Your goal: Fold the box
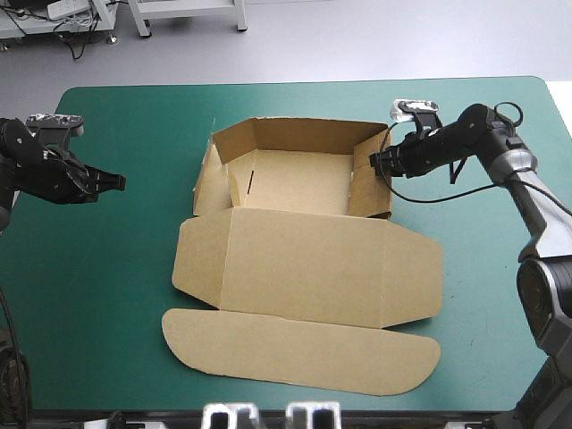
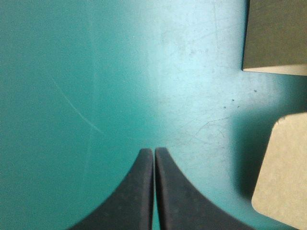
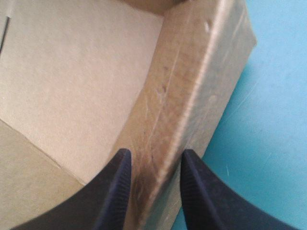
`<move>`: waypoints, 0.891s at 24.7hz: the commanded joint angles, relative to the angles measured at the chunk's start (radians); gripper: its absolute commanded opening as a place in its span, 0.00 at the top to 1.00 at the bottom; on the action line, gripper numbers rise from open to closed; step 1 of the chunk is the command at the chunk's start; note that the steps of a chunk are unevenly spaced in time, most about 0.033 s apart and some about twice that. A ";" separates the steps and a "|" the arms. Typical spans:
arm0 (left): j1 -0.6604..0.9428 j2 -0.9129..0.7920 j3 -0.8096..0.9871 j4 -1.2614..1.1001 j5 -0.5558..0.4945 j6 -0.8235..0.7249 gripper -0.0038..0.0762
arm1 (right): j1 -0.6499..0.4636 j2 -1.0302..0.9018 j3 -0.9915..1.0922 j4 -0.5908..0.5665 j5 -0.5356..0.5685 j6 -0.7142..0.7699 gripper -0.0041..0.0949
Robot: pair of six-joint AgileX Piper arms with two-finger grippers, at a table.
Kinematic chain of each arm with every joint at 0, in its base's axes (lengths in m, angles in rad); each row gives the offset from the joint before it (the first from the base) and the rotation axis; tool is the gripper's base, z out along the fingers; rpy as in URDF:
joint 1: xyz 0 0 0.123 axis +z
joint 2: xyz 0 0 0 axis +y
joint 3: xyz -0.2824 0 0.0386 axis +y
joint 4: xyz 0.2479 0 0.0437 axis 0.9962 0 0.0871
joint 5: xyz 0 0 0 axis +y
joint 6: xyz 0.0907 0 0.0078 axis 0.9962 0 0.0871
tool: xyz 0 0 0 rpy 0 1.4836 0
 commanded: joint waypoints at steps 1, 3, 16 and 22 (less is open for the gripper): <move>0.009 -0.038 -0.021 -0.036 0.022 0.005 0.96 | 0.000 -0.068 -0.158 0.009 0.014 -0.009 0.62; 0.009 -0.038 -0.021 -0.036 0.022 0.005 0.96 | 0.000 -0.086 -0.227 -0.008 0.039 0.013 0.62; 0.009 -0.197 0.010 -0.084 0.031 0.025 0.96 | 0.000 -0.164 -0.365 -0.162 0.329 0.195 0.62; 0.009 -0.373 0.166 -0.111 -0.007 0.022 0.96 | 0.000 -0.133 -0.331 -0.169 0.328 0.231 0.62</move>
